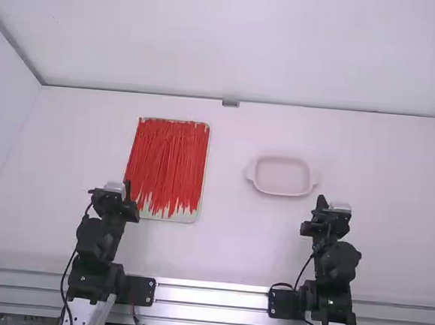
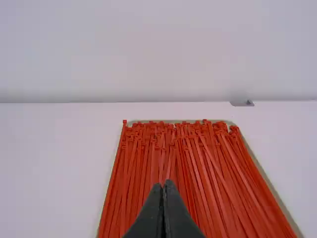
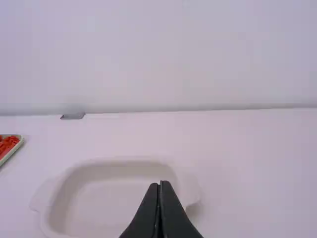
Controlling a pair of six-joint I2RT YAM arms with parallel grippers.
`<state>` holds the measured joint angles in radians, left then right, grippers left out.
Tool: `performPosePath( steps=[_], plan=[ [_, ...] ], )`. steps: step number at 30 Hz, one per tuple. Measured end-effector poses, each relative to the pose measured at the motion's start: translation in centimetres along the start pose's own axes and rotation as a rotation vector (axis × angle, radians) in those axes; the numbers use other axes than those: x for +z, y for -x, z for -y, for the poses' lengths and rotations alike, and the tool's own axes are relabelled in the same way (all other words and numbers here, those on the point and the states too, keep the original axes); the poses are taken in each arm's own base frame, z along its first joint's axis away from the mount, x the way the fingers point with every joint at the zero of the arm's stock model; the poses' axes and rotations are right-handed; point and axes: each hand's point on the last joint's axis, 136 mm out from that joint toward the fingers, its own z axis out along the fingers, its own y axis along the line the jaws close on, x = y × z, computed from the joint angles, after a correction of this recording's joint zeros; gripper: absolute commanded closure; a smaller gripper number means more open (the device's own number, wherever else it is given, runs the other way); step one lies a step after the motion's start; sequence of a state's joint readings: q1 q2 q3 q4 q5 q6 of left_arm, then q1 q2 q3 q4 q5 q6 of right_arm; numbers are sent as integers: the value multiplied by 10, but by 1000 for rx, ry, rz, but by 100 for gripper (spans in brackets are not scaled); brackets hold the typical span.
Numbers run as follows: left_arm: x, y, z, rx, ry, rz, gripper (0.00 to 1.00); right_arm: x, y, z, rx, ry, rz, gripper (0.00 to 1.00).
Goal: Fasten the cable tie
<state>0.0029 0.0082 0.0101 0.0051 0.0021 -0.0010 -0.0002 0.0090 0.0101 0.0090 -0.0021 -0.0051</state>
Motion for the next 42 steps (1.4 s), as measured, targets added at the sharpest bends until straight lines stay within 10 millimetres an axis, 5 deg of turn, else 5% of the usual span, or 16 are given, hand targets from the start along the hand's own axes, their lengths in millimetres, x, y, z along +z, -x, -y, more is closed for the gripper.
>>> performPosePath(
  steps=[15, 22, 42],
  plan=[
    [4, -8, 1, -4, -5, -57, 90, 4, -5, -3, 4, 16, -26, 90],
    [7, 12, 3, -5, -20, -66, 81, 7, 5, -6, 16, 42, -35, 81],
    [44, 22, 5, -58, -12, -329, 42, 27, 7, -20, 74, 81, -310, 42]
  ],
)
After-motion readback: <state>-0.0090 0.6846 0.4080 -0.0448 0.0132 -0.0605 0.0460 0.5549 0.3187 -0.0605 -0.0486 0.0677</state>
